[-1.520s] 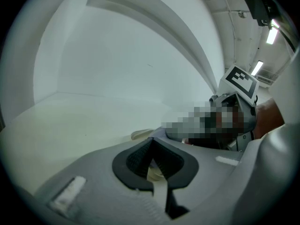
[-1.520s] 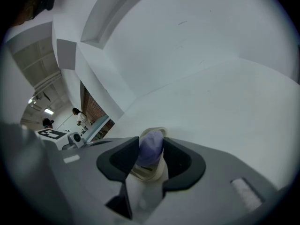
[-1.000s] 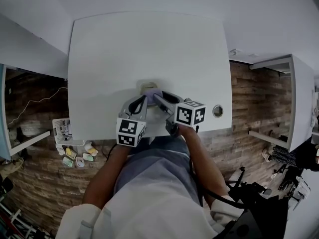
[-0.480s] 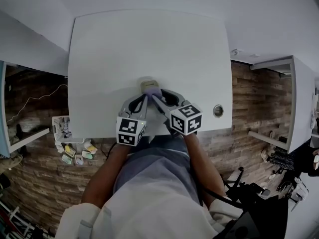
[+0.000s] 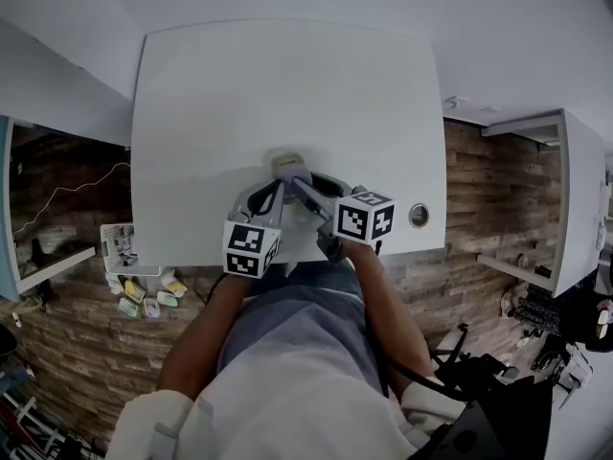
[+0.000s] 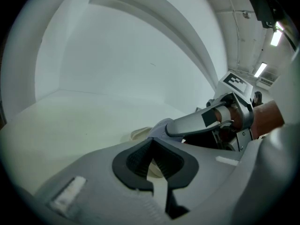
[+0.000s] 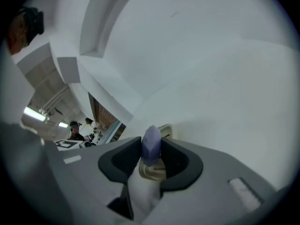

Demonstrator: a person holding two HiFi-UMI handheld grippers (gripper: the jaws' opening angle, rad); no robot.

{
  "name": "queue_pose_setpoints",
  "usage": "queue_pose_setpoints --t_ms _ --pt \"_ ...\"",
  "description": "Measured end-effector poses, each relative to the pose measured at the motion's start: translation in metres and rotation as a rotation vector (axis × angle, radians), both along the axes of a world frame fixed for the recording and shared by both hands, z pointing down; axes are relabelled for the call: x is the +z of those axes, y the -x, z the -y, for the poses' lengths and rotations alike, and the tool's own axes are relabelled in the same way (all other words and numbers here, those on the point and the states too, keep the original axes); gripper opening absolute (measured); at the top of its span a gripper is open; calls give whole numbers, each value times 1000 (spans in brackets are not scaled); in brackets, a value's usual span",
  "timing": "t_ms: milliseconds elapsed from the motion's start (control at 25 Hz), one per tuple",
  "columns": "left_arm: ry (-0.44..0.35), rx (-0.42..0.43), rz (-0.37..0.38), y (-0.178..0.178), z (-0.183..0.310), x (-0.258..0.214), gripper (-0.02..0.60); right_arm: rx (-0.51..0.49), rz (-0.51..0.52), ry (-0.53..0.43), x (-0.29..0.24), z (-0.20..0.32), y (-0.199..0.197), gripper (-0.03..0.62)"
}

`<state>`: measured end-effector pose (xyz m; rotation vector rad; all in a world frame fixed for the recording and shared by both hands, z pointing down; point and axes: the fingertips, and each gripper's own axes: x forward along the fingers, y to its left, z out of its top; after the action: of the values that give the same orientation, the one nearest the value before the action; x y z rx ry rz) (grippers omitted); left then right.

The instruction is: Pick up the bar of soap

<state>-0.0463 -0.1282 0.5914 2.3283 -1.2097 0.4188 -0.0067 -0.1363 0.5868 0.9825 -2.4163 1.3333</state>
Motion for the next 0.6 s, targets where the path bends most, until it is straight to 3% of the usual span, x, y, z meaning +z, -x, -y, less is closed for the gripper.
queue_pose_setpoints --t_ms 200,600 --pt "2 -7 -11 0 1 -2 3 70 129 84 0 2 -3 127" --pt "2 -6 -38 -3 -1 -4 3 136 274 186 1 -3 -8 123"
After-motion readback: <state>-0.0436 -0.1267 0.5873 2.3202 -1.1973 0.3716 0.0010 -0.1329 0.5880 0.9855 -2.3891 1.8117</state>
